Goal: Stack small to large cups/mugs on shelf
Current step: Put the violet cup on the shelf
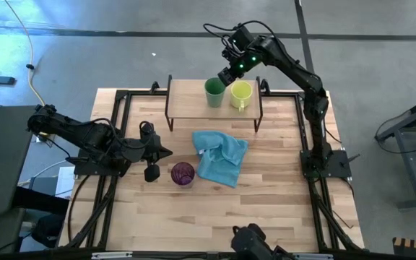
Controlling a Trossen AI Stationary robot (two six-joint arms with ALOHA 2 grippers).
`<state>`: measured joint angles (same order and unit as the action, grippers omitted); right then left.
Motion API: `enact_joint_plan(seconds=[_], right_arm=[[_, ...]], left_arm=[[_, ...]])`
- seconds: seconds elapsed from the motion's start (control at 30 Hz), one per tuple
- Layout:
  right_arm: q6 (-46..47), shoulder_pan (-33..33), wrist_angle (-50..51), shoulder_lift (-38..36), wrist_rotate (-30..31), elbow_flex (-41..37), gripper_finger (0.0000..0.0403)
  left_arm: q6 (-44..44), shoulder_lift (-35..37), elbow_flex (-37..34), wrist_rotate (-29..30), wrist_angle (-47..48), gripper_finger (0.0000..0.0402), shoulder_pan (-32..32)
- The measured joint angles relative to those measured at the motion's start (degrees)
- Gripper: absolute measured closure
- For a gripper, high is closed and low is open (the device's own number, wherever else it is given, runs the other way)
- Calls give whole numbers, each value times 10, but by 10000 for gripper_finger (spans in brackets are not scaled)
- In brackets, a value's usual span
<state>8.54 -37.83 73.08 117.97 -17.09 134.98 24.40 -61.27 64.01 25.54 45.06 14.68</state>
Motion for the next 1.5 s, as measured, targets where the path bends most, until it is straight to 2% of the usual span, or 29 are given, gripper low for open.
enact_joint_plan(seconds=[0.73, 1.5], right_arm=[[-10, -4, -1, -12, -16, 0, 321], [-25, -4, -13, -109, -13, 0, 321]], left_arm=[[1, 0, 0, 5, 0, 401, 0], [1, 0, 0, 7, -17, 401, 0]])
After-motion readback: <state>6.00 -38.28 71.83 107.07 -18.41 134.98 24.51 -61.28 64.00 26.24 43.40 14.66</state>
